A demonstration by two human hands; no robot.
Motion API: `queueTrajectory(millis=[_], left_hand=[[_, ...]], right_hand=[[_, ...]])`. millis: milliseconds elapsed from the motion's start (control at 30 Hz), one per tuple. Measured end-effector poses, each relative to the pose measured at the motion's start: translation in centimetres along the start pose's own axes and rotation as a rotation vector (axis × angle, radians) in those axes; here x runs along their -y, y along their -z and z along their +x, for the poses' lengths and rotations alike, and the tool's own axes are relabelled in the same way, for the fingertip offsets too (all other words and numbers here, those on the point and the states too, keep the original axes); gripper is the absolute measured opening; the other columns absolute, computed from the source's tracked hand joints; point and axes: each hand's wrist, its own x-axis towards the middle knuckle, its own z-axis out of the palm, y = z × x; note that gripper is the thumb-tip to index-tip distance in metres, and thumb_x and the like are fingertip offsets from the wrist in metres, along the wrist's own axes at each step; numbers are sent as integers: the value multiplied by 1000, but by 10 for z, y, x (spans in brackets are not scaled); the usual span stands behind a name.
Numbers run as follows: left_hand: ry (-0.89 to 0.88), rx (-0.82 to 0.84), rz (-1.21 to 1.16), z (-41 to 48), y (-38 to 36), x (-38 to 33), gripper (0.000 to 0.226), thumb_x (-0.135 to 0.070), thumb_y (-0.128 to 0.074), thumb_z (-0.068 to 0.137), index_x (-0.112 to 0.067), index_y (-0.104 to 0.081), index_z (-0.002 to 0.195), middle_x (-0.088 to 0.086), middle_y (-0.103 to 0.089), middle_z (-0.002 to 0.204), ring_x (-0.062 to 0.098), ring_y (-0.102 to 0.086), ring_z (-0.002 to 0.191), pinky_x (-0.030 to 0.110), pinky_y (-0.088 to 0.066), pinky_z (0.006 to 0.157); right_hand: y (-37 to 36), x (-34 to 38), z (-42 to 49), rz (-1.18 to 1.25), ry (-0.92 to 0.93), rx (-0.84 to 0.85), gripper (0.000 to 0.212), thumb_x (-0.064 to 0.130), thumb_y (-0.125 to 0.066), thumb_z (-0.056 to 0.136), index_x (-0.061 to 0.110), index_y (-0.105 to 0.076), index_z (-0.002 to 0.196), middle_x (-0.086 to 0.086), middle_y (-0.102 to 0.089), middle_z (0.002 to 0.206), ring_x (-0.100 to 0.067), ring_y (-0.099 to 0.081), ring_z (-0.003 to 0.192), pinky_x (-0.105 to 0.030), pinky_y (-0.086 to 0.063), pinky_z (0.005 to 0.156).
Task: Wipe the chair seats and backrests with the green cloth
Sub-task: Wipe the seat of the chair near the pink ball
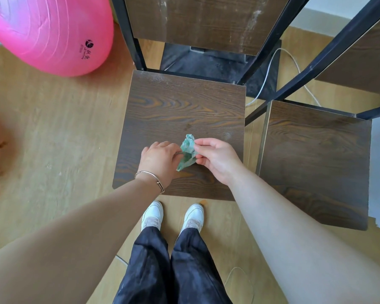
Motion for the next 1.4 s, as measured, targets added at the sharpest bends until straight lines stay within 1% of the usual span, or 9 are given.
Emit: queueTrajectory(millis=[167,300,567,700,900,1000,1067,1267,1400], left_hand=[[321,-44,-236,6,8,16,15,-30,-54,93,-20,-59,83,1,-61,77,28,-55,78,32,-44,67],[453,-50,-284,7,11,27,23,-30,-55,94,-10,-63,85,7,-63,76,28,-54,75,32,-38,64],[612,-21,-379,4,14,31,17,-31,-59,88,-16,-64,82,2,-67,77,24,-57,73,29,-42,60],[712,-53,-709,3,15,28,3,-22,-61,81,-20,-59,78,-1,-72,65,21,-71,74,43,-59,76],[631,-19,-908,5,31,24,27,-4,-53,90,-22,-71,81,6,-72,78,7,-69,64,36,-59,83],[579,29,-924,5,42,29,27,0,-65,83,-25,-74,79,8,-74,89,13,-67,77,37,-56,90],[518,56,-859,3,48,32,27,-4,-75,77,-31,-75,79,3,-70,84,16,-63,77,40,-56,90],[377,26,-580,-10,66,28,17,-24,-75,80,-40,-69,80,-2,-69,79,16,-60,70,23,-45,59],[295,34,-400,-23,77,25,7,-29,-70,85,-34,-68,89,-12,-62,72,3,-53,62,15,-36,54]], right_hand=[[18,2,-1,-455,57,-16,35,-5,-70,82,10,-69,113,-3,-68,90,-20,-67,81,-28,-58,80],[29,-1,0,-791,123,-135,18,12,-67,89,23,-74,102,7,-68,90,-13,-69,68,-21,-54,66],[37,-6,-3,-652,75,-310,12,15,-51,99,18,-63,101,0,-67,95,-13,-64,77,-21,-50,53],[33,-4,-8,-482,68,-353,15,10,-48,100,17,-60,107,-3,-69,87,-14,-64,70,-26,-57,56],[37,6,-13,-418,109,-258,27,0,-50,94,17,-70,97,-7,-69,91,-17,-68,79,-32,-60,79],[40,9,-14,-719,199,-198,33,-2,-60,88,24,-65,109,2,-65,99,-9,-63,91,-16,-51,77],[40,12,-16,-910,297,-245,31,5,-66,87,28,-63,107,6,-60,97,-9,-60,88,-17,-50,75],[47,21,-23,-935,554,-235,6,22,-68,88,27,-71,91,9,-61,86,-11,-58,77,-35,-55,71],[51,23,-41,-1008,598,-204,6,22,-67,90,23,-73,90,7,-58,90,-2,-54,81,-10,-41,70]])
